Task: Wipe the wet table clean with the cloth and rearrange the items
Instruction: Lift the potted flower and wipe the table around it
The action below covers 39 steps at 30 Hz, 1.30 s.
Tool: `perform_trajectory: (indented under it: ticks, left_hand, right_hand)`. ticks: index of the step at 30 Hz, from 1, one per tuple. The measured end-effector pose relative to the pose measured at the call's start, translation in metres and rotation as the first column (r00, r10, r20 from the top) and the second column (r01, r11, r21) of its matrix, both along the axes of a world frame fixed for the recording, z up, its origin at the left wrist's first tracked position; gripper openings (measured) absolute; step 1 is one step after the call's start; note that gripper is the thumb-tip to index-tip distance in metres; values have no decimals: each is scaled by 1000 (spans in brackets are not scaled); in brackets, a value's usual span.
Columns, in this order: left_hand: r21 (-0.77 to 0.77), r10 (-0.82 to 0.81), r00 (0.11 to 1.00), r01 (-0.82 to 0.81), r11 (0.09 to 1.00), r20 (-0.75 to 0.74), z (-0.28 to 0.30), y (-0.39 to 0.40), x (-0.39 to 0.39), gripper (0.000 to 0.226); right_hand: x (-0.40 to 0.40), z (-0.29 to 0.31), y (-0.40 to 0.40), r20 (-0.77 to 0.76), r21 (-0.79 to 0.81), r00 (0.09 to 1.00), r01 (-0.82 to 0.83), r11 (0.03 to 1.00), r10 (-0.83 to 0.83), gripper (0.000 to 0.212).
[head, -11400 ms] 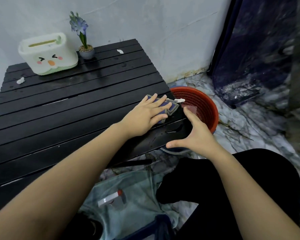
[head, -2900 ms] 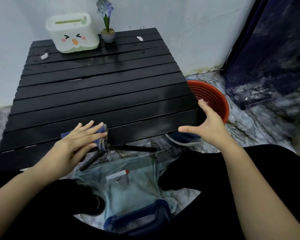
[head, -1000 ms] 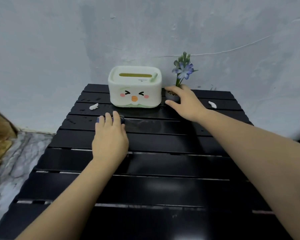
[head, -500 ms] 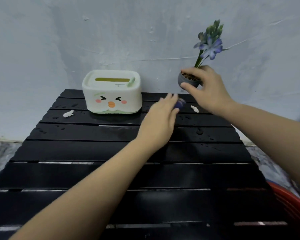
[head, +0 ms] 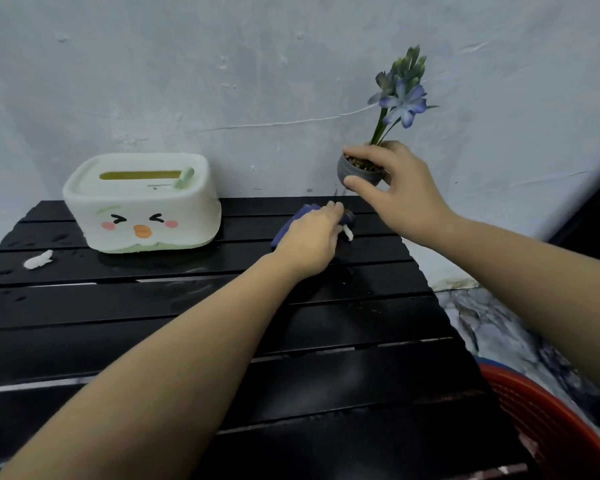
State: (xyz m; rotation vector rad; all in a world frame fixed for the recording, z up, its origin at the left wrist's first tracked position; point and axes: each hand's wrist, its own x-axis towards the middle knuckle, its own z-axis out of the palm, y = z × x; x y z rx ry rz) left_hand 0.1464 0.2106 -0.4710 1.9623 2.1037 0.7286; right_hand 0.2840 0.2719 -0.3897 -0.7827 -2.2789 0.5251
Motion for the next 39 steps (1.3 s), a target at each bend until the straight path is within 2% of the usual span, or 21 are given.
perform_trajectory:
  ticks: [4,7,9,11,12,14,16,18,20,22,24,27,30,33,39]
  left_hand:
    - [-10,-224,968,227,974,116,4,-11,4,41]
    - [-13,-401,875,419,908,272,10,-51,9,38]
    - [-58,-443,801,505,861,404,18,-80,10,38]
    - [-68,-422,738,531,844,527,26,-96,7,37]
    - [-26,-399,714,504,864,576,30,-97,3,37]
    - [96,-342,715,361,928,610,39,-84,-10,36]
    - [196,-275,765,196,961,583,46,-61,-26,34]
    - [204,-181,849,88,975,497,42,-39,-36,35]
    - [111,-85,970,61,992,227,25,-24,-37,33]
    - [1,-37,998,38,999,-55,6,-11,-28,40]
    - [-14,-7,997,6,1000,-77,1,6,-13,42]
    - [8,-76,997,76,997,-10,6,34,7,40]
    - [-11,-246,965,248,969,94,9,36,25,38]
    - [-38,-405,862,436,899,305,12,5,42,30]
    - [-109,-444,612,657,746,654,34,-84,44,27]
  right_hand:
    - [5,-6,6,13,-6,1000,25,1000,-25,38]
    - [10,-7,7,13,-14,1000,14,1000,-14,37]
    - [13,-7,8,13,-6,1000,9,1000,-9,37]
    - [14,-6,8,13,0,1000,10,1000,-10,37]
    - [15,-6,7,8,-2,1000,10,1000,-10,37]
    - [16,-5,7,-2,-6,1000,15,1000,-15,37]
    - [17,-3,8,-15,7,1000,28,1000,-28,37]
    - [18,2,10,-29,18,998,48,999,-48,37]
    - [20,5,12,-42,15,997,66,998,-65,37]
    - [22,6,14,-38,12,997,69,998,-68,37]
    - [24,5,16,-32,16,997,65,998,-64,38]
    - [26,2,18,-38,20,997,71,997,-71,38]
    - [27,-2,20,-40,15,996,76,997,-76,39]
    - [31,-3,21,-22,21,997,76,997,-75,39]
    - [33,-10,15,25,-29,999,34,999,-34,38]
